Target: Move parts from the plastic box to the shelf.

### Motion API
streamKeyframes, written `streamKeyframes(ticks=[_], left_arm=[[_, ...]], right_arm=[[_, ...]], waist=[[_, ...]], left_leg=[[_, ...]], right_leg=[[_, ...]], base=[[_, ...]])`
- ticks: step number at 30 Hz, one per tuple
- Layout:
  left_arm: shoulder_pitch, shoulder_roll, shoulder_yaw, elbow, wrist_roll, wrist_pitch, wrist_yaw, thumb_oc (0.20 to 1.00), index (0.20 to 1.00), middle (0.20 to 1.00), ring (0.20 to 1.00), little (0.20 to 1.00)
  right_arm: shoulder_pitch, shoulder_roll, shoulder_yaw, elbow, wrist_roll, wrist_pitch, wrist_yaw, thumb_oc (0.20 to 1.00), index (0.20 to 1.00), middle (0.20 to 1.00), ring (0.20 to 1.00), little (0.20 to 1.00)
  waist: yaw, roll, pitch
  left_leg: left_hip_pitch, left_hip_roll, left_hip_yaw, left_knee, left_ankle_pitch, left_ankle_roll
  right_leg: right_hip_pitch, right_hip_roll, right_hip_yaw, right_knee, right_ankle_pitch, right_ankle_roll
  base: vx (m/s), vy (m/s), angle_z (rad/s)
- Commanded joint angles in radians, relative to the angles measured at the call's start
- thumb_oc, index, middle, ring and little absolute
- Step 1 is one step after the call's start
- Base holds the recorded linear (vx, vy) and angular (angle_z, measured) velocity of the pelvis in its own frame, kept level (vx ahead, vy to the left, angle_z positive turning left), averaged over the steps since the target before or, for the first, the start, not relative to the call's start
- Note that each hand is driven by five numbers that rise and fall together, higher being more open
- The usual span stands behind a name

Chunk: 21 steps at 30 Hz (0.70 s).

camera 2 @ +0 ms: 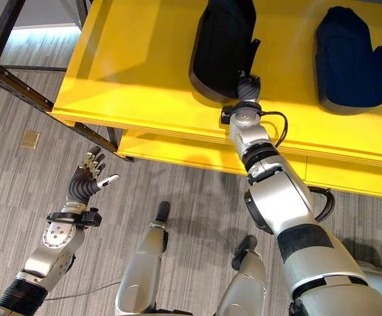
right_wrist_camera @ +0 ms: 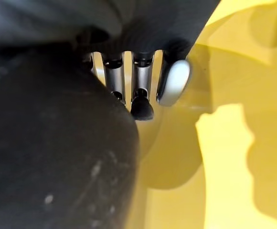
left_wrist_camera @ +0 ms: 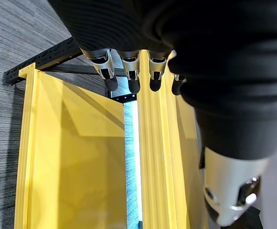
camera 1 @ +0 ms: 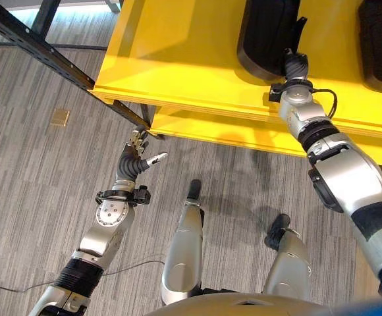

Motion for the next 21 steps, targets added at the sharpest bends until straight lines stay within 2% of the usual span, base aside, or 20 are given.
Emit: streamKeyframes(ticks=[1, 2, 3, 4, 5, 7, 8, 9, 10, 11, 12, 14, 15, 16, 17, 18, 19, 20, 21], left_arm=[[-0.04, 0.044, -0.026, -0.091, 0.014, -0.072, 0.046, 1.0, 1.0, 1.0, 1.0, 1.0], [-0.041, 0.043, -0.026, -0.09, 0.014, -0.072, 0.046, 1.0, 1.0, 1.0, 1.0, 1.0], [-0.044, 0.041, -0.025, -0.087, 0.015, -0.075, 0.054, 1.0, 1.0, 1.0, 1.0, 1.0], [-0.046, 0.04, -0.025, -0.087, 0.016, -0.076, 0.054, 1.0, 1.0, 1.0, 1.0, 1.0], [-0.044, 0.038, -0.025, -0.085, 0.017, -0.075, 0.058, 1.0, 1.0, 1.0, 1.0, 1.0], [-0.05, 0.034, -0.029, -0.08, 0.019, -0.075, 0.063, 1.0, 1.0, 1.0, 1.0, 1.0], [-0.051, 0.034, -0.029, -0.081, 0.019, -0.075, 0.063, 1.0, 1.0, 1.0, 1.0, 1.0], [-0.053, 0.032, -0.031, -0.081, 0.019, -0.077, 0.066, 1.0, 1.0, 1.0, 1.0, 1.0], [-0.053, 0.032, -0.031, -0.08, 0.019, -0.076, 0.066, 1.0, 1.0, 1.0, 1.0, 1.0], [-0.052, 0.031, -0.031, -0.084, 0.019, -0.077, 0.066, 1.0, 1.0, 1.0, 1.0, 1.0], [-0.053, 0.031, -0.031, -0.086, 0.02, -0.077, 0.066, 1.0, 1.0, 1.0, 1.0, 1.0], [-0.055, 0.03, -0.031, -0.086, 0.019, -0.078, 0.073, 1.0, 1.0, 1.0, 1.0, 1.0], [-0.055, 0.029, -0.033, -0.085, 0.019, -0.077, 0.074, 1.0, 1.0, 1.0, 1.0, 1.0], [-0.056, 0.029, -0.034, -0.085, 0.019, -0.078, 0.073, 1.0, 1.0, 1.0, 1.0, 1.0], [-0.057, 0.029, -0.034, -0.086, 0.019, -0.078, 0.073, 1.0, 1.0, 1.0, 1.0, 1.0], [-0.057, 0.03, -0.034, -0.086, 0.021, -0.08, 0.075, 1.0, 1.0, 1.0, 1.0, 1.0], [-0.059, 0.03, -0.034, -0.086, 0.021, -0.08, 0.077, 1.0, 1.0, 1.0, 1.0, 1.0], [-0.058, 0.031, -0.032, -0.087, 0.021, -0.08, 0.078, 1.0, 1.0, 1.0, 1.0, 1.0], [-0.059, 0.031, -0.032, -0.088, 0.021, -0.08, 0.078, 1.0, 1.0, 1.0, 1.0, 1.0]], right_arm=[[-0.087, -0.085, -0.014, 0.025, -0.039, -0.019, -0.023, 0.2, 0.2, 0.2, 0.2, 0.2], [-0.087, -0.086, -0.014, 0.025, -0.039, -0.019, -0.022, 0.2, 0.2, 0.2, 0.2, 0.2], [-0.084, -0.088, -0.005, 0.03, -0.058, -0.013, -0.025, 0.2, 0.2, 0.2, 0.2, 0.2], [-0.085, -0.089, -0.005, 0.029, -0.059, -0.013, -0.025, 0.2, 0.2, 0.2, 0.2, 0.2], [-0.083, -0.089, 0.001, 0.032, -0.071, -0.009, -0.027, 0.2, 0.2, 0.2, 0.2, 0.2], [-0.084, -0.089, 0.005, 0.043, -0.081, -0.005, -0.027, 0.2, 0.2, 0.2, 0.2, 0.2], [-0.085, -0.09, 0.005, 0.043, -0.081, -0.006, -0.027, 0.2, 0.2, 0.2, 0.2, 0.2], [-0.09, -0.1, 0.009, 0.057, -0.094, -0.001, -0.029, 0.2, 0.2, 0.2, 0.2, 0.2], [-0.089, -0.1, 0.009, 0.058, -0.094, -0.001, -0.029, 0.2, 0.2, 0.2, 0.2, 0.2], [-0.089, -0.107, 0.009, 0.065, -0.101, 0.001, -0.032, 0.2, 0.2, 0.2, 0.2, 0.2], [-0.09, -0.108, 0.008, 0.065, -0.101, 0.0, -0.032, 0.2, 0.2, 0.2, 0.2, 0.2], [-0.098, -0.125, 0.01, 0.081, -0.118, 0.007, -0.042, 0.2, 0.2, 0.2, 0.2, 0.2], [-0.1, -0.131, 0.014, 0.086, -0.126, 0.011, -0.041, 0.2, 0.2, 0.2, 0.2, 0.2], [-0.101, -0.136, 0.013, 0.089, -0.129, 0.012, -0.042, 0.2, 0.2, 0.2, 0.2, 0.2], [-0.102, -0.137, 0.013, 0.088, -0.129, 0.011, -0.043, 0.2, 0.2, 0.2, 0.2, 0.2], [-0.105, -0.143, 0.018, 0.09, -0.138, 0.014, -0.045, 0.2, 0.2, 0.2, 0.2, 0.2], [-0.104, -0.154, 0.021, 0.097, -0.15, 0.019, -0.047, 0.2, 0.2, 0.2, 0.2, 0.2], [-0.106, -0.156, 0.025, 0.097, -0.159, 0.021, -0.05, 0.2, 0.2, 0.2, 0.2, 0.2], [-0.107, -0.157, 0.025, 0.097, -0.159, 0.021, -0.05, 0.2, 0.2, 0.2, 0.2, 0.2]], waist=[[0.031, 0.008, 0.061], [0.031, 0.009, 0.061], [0.033, 0.007, 0.061], [0.033, 0.008, 0.065], [0.035, 0.008, 0.063], [0.034, 0.005, 0.068], [0.034, 0.006, 0.073], [0.034, 0.006, 0.073], [0.034, 0.005, 0.069], [0.035, 0.005, 0.069], [0.035, 0.006, 0.073], [0.035, 0.005, 0.077], [0.036, 0.004, 0.073], [0.036, 0.003, 0.073], [0.036, 0.004, 0.077], [0.036, 0.003, 0.078], [0.036, 0.002, 0.073], [0.036, 0.001, 0.073], [0.036, 0.002, 0.078]], left_leg=[[0.041, -0.011, 0.022, 0.042, -0.119, 0.053], [0.041, -0.011, 0.022, 0.042, -0.119, 0.053], [0.047, -0.009, 0.022, 0.05, -0.146, 0.051], [0.035, -0.013, 0.022, 0.048, -0.12, 0.054], [0.043, -0.011, 0.021, 0.055, -0.147, 0.051], [0.036, -0.013, 0.022, 0.063, -0.148, 0.052], [0.025, -0.017, 0.022, 0.061, -0.123, 0.055], [0.019, -0.017, 0.02, 0.062, -0.123, 0.055], [0.029, -0.013, 0.02, 0.065, -0.149, 0.052], [0.026, -0.014, 0.019, 0.067, -0.149, 0.052], [0.015, -0.018, 0.019, 0.064, -0.124, 0.055], [0.01, -0.018, 0.019, 0.069, -0.124, 0.055], [0.02, -0.015, 0.018, 0.071, -0.149, 0.052], [0.02, -0.015, 0.017, 0.071, -0.149, 0.052], [0.009, -0.019, 0.018, 0.068, -0.123, 0.054], [0.009, -0.019, 0.016, 0.068, -0.123, 0.054], [0.021, -0.016, 0.015, 0.068, -0.148, 0.052], [0.021, -0.015, 0.015, 0.069, -0.148, 0.052], [0.01, -0.019, 0.016, 0.066, -0.122, 0.055]], right_leg=[[-0.011, 0.012, 0.072, 0.018, -0.005, 0.005], [-0.011, 0.012, 0.072, 0.018, -0.005, 0.005], [-0.006, 0.015, 0.079, 0.025, -0.028, 0.013], [-0.016, 0.012, 0.075, 0.017, -0.003, 0.005], [-0.01, 0.014, 0.081, 0.026, -0.027, 0.013], [-0.011, 0.018, 0.082, 0.024, -0.026, 0.012], [-0.02, 0.015, 0.078, 0.016, -0.002, 0.004], [-0.023, 0.017, 0.079, 0.014, -0.003, 0.003], [-0.014, 0.02, 0.083, 0.021, -0.026, 0.011], [-0.014, 0.02, 0.082, 0.02, -0.026, 0.012], [-0.023, 0.017, 0.077, 0.012, -0.002, 0.003], [-0.024, 0.018, 0.079, 0.009, -0.001, 0.004], [-0.015, 0.021, 0.083, 0.016, -0.025, 0.013], [-0.014, 0.021, 0.081, 0.015, -0.025, 0.014], [-0.022, 0.019, 0.077, 0.007, -0.001, 0.005], [-0.021, 0.019, 0.075, 0.006, -0.001, 0.005], [-0.011, 0.022, 0.078, 0.012, -0.024, 0.014], [-0.011, 0.022, 0.077, 0.013, -0.024, 0.014], [-0.02, 0.019, 0.073, 0.006, 0.0, 0.005]], base=[[-0.04, 0.028, 0.02], [0.06, 0.002, 0.06], [-0.01, 0.013, 0.09], [0.07, -0.002, 0.08], [-0.02, 0.013, 0.03], [-0.03, 0.014, 0.01], [-0.11, 0.036, 0.01], [0.0, 0.0, 0.0], [0.08, -0.012, 0.0], [0.0, 0.0, 0.0], [-0.1, 0.023, 0.01], [-0.02, -0.001, 0.0], [0.07, -0.027, -0.01], [0.0, 0.0, 0.0], [-0.09, 0.017, 0.02], [0.0, 0.0, 0.0], [0.07, -0.028, 0.03], [0.0, 0.0, 0.0], [-0.09, 0.022, 0.02]])
